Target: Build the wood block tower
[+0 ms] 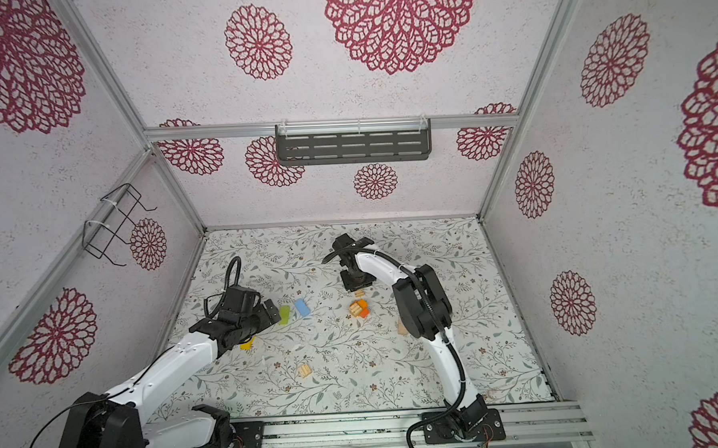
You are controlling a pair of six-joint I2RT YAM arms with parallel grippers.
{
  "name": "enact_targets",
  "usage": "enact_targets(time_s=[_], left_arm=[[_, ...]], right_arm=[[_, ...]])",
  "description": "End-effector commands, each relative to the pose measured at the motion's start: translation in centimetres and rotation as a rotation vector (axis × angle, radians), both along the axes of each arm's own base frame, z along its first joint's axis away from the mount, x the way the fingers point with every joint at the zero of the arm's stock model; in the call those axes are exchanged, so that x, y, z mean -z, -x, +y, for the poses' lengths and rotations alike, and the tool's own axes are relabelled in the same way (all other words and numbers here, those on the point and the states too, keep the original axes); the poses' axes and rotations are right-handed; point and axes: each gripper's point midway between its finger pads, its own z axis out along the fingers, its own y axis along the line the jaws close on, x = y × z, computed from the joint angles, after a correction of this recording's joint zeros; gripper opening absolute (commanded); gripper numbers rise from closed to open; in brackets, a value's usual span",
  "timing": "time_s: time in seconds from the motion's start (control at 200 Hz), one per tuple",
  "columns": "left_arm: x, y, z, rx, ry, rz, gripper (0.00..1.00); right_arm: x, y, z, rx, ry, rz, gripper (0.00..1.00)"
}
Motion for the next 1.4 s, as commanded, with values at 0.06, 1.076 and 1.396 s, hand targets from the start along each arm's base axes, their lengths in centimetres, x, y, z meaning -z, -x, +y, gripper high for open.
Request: enact_targets(time_s=[0.06,1.076,1.396], left_arm=[[0.1,-0.3,0.3,-0.009,0.000,-0.008,0.97],[0.4,-0.4,0.1,-0.004,0.004,-0.001,0.97],[0.4,-0.4,0.0,0.000,0.011,-0.003,0.97]], right_arm=[[-1.3,-0.2,-0.2,0.003,0.016,-0.012,0.52],[2.8,1.0,0.0,0.025,0.000,0.062,0.46],[0.0,0.5,-0.6,0.031,0.022,0.008,0.28]])
